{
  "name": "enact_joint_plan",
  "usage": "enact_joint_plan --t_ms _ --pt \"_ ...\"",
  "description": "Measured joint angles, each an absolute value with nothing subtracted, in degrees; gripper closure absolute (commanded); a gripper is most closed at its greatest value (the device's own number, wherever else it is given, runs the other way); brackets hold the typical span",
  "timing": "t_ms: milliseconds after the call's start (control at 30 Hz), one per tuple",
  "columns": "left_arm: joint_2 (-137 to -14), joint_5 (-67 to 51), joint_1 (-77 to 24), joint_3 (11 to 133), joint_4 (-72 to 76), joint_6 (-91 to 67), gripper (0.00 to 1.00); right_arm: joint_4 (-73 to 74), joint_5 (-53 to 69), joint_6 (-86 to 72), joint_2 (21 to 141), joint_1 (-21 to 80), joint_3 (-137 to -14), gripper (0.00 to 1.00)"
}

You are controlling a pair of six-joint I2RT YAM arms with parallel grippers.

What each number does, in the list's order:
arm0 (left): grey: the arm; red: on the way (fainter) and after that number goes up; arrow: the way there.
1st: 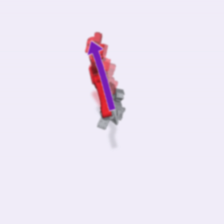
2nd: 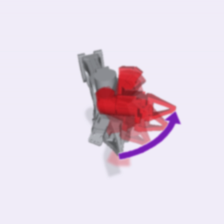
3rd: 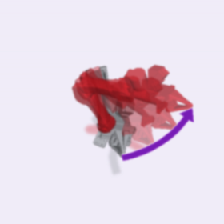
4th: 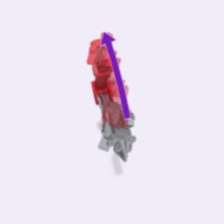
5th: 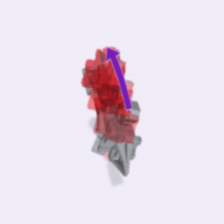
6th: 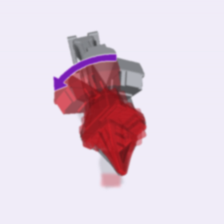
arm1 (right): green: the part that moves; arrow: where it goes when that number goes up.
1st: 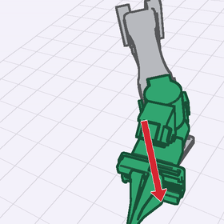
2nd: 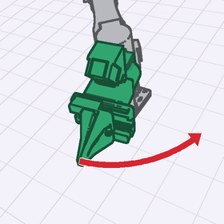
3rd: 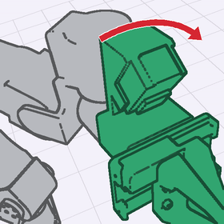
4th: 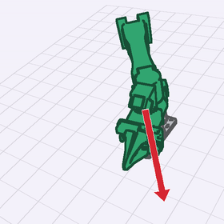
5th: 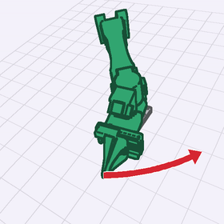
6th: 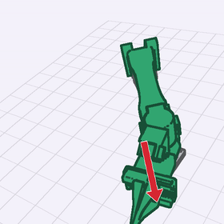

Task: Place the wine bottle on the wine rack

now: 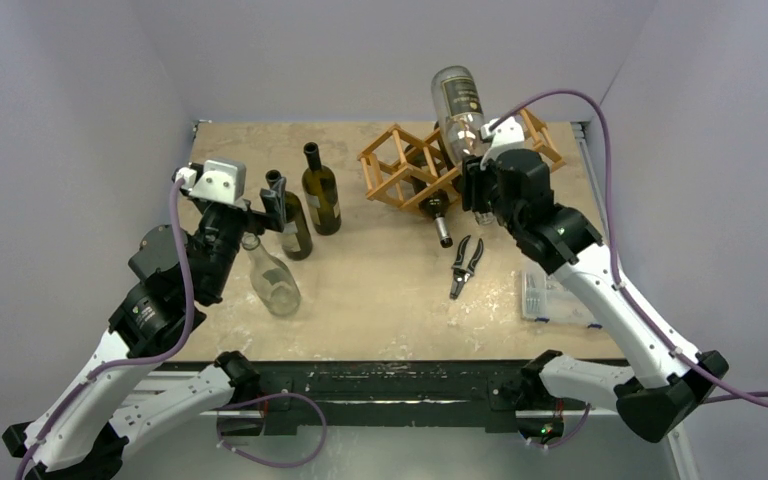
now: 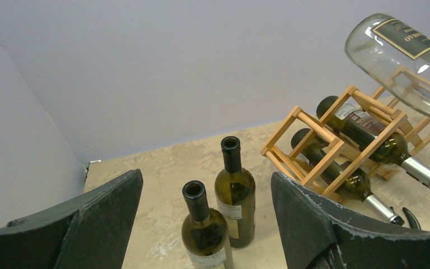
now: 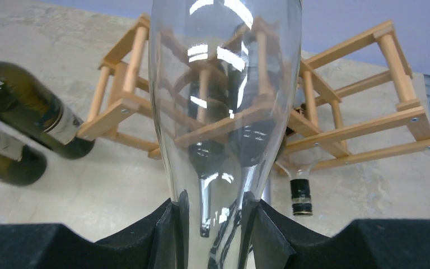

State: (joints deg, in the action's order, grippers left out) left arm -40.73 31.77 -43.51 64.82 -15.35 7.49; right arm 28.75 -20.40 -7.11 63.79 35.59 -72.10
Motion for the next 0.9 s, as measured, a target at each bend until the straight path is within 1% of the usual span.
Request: enact_joint_plan --t_ms 233,367,600,700,900 --pt "-40.8 31.8 -43.5 64.8 -15.3 7.6 0.16 30.9 -9.7 -6.8 69.2 20.8 -75.1 1.0" --pt "-40.9 31.4 -43.5 64.8 -15.6 7.5 0.16 32.4 -0.4 -6.8 72.6 11.9 -75.7 1.0" --pt "-40.2 31.2 -43.5 64.9 -15.6 7.5 0.16 33.1 14.6 -8.6 78.4 -0.8 -77.4 1.0" --pt "-40.2 31.2 -43.5 64.9 -15.5 7.5 0.16 31.8 21.3 -9.6 80.9 -4.2 -78.6 1.0" --pt "-40.5 30.4 -43.5 64.9 -15.6 7.0 0.16 30.8 27.1 -11.5 82.0 -5.6 -78.9 1.0"
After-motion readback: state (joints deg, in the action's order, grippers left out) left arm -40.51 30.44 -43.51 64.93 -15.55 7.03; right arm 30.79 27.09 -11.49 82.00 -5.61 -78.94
